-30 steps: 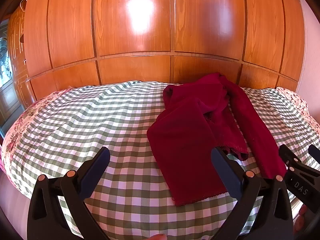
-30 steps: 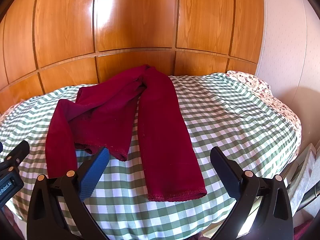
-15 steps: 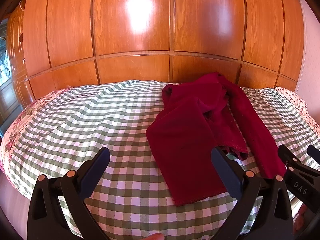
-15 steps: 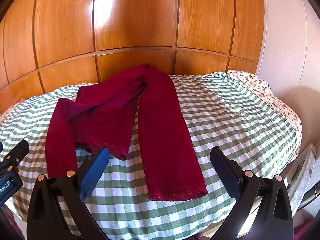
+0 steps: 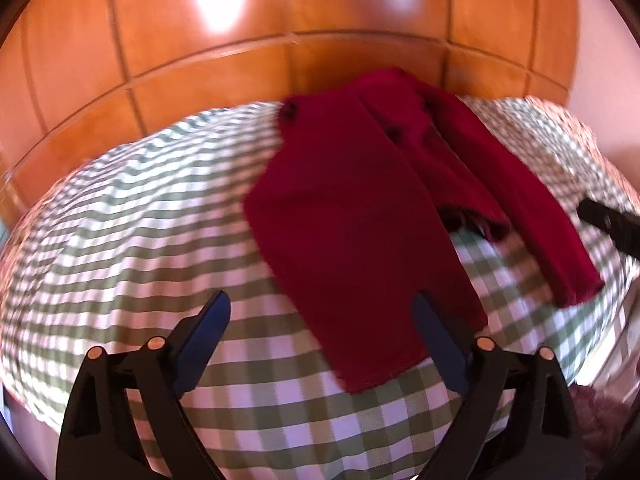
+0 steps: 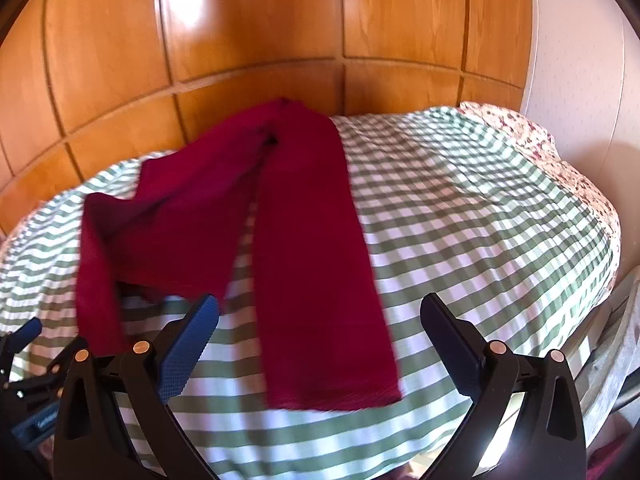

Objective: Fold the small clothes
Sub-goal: 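Grasp the red sweater hem with the left gripper while the right gripper grasps another edge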

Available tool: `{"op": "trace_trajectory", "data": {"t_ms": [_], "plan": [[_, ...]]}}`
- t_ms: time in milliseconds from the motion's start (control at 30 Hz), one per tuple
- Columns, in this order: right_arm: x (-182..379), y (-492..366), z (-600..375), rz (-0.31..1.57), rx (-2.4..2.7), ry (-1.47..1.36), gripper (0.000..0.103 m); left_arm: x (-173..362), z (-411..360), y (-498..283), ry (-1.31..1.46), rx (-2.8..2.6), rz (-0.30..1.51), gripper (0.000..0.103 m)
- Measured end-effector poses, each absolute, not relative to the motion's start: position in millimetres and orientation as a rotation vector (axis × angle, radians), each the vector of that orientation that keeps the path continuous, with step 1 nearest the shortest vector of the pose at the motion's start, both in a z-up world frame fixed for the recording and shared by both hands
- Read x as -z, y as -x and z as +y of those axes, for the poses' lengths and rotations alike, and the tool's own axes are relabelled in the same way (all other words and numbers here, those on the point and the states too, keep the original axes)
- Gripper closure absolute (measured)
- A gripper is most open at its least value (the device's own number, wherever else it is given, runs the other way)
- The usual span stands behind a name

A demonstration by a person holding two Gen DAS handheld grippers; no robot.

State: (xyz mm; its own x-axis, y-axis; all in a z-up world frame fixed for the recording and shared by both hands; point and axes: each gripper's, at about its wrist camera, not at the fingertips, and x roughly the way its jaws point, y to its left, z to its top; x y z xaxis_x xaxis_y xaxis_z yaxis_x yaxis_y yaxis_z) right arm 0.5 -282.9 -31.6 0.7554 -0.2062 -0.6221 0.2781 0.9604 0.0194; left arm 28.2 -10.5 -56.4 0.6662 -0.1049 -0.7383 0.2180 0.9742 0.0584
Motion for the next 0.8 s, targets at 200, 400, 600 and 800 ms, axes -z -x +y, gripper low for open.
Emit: {"op": "trace_trajectory", "data": {"t_ms": [200, 400, 600, 800], "plan": [[71.5, -38.4, -297.2, 0.831, 0.180, -0.087, 0.023, 81.7, -29.1, -41.0, -0.203, 0.235, 0.873, 0.029], [72.6, -48.1, -291.1, 0.864, 0.091, 0.000, 0.070, 70.9, -21.5, -52.8, -0.132, 0.300, 0.872, 0.088], [41.5, -55.7, -310.4, 0.788, 0.183, 0.165, 0.093, 25.3, 14.6, -69.3, 0.008, 0.331, 0.795, 0.090], [10.8, -91.7, -376.3, 0.722, 0.360, 0.212, 0.093, -38.6, 87.6, -134.0, 0.171, 0.215, 0.687, 0.090]]}}
